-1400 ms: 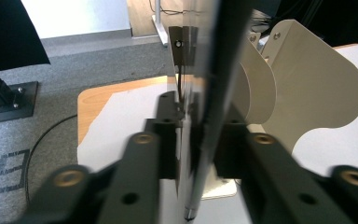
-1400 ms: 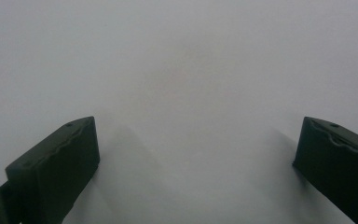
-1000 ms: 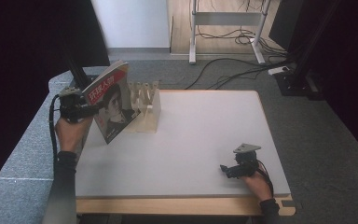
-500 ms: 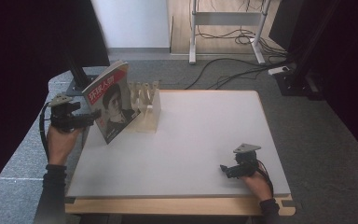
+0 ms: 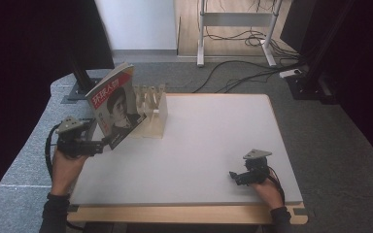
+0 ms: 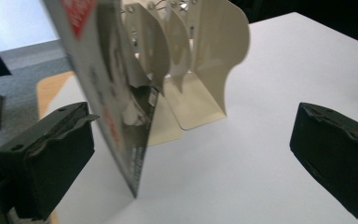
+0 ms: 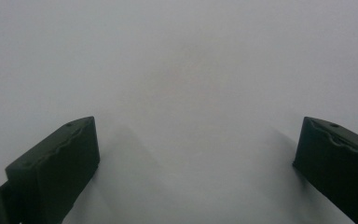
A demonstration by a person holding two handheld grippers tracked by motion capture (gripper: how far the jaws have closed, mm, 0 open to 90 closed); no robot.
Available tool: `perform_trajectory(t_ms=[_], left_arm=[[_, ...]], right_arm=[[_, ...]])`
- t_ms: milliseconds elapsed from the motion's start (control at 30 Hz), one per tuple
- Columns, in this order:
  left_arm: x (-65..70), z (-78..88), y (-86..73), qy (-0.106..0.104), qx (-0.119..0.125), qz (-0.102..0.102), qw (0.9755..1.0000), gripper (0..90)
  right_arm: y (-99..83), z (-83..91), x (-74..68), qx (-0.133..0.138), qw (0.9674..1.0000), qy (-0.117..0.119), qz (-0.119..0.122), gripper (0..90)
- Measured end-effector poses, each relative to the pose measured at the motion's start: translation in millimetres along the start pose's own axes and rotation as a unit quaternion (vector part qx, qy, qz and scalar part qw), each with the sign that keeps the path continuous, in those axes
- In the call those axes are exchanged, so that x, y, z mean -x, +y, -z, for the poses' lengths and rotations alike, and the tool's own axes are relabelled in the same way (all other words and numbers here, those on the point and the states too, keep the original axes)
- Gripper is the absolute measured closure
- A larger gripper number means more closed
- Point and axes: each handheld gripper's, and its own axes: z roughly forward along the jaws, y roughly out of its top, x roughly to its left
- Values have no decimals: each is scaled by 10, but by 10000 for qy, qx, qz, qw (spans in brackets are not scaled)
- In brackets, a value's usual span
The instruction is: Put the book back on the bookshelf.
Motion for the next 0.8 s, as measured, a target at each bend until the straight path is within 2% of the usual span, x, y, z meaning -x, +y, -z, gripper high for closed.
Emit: perform_trajectory(t_ms=[133,367,533,633,800], left_arm=[[107,-93,-109,-145,-50,-65,9999,0],[276,-344,-288,-490,-110,-44,9987,0],[399,-562,-421,-603,-286,-108,9977,0],[485,-681,-478,-591,-437,-282,9969,0],[628,-885,-581,-687,-603,-412,9950,0]], right_arm=[[0,0,-1,1,10000,-1,-1,0],[-1,-1,-1,8,10000,-5,9,0],[-2,-1,-1,11,10000,-5,11,0],[-2,-1,-1,13,10000,-6,10,0],[-3,-1,-1,18,10000,-7,12,0]])
